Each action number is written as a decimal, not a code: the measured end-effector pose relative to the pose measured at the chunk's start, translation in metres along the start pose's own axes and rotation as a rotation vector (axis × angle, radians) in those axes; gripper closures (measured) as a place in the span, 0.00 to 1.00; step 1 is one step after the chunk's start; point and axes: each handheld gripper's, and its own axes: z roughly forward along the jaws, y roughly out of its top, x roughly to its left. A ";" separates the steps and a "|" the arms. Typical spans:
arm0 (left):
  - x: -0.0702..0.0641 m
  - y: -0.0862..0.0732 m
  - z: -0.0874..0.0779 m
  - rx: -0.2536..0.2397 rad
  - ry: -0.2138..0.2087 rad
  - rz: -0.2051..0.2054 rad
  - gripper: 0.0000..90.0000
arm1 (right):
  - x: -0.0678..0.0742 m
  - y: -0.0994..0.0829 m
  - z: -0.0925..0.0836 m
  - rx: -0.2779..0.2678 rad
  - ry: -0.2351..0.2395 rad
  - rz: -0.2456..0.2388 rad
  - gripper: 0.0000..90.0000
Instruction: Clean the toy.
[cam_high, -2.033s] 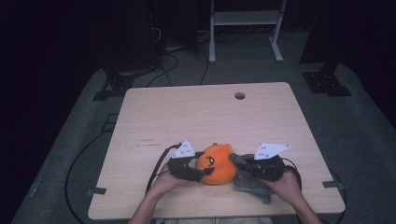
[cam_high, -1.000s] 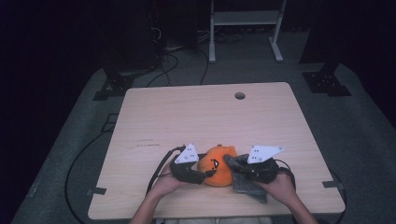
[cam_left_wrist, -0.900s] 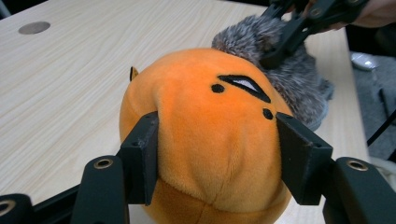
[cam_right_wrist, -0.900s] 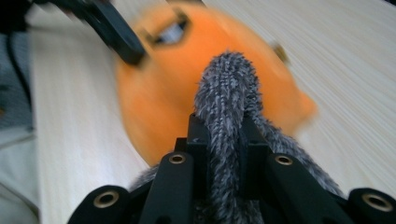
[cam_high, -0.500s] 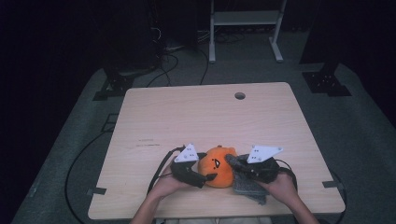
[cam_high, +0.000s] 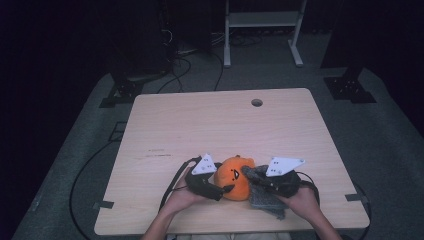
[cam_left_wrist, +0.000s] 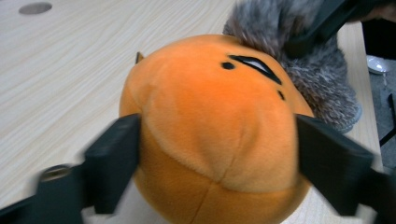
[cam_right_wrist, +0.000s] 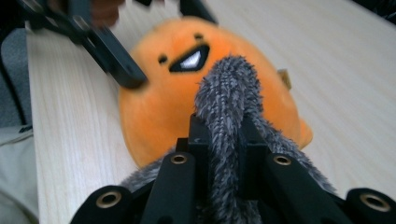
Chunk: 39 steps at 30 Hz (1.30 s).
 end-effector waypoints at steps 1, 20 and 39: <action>-0.004 0.003 -0.001 0.003 0.010 0.046 0.30 | 0.006 0.006 -0.004 -0.035 0.002 -0.024 0.88; -0.017 0.006 -0.001 -0.008 0.005 0.166 0.34 | 0.018 0.018 0.003 -0.044 0.060 -0.085 0.88; -0.013 0.010 0.002 -0.027 -0.067 0.067 0.21 | -0.005 0.008 -0.007 -0.025 0.018 0.012 0.88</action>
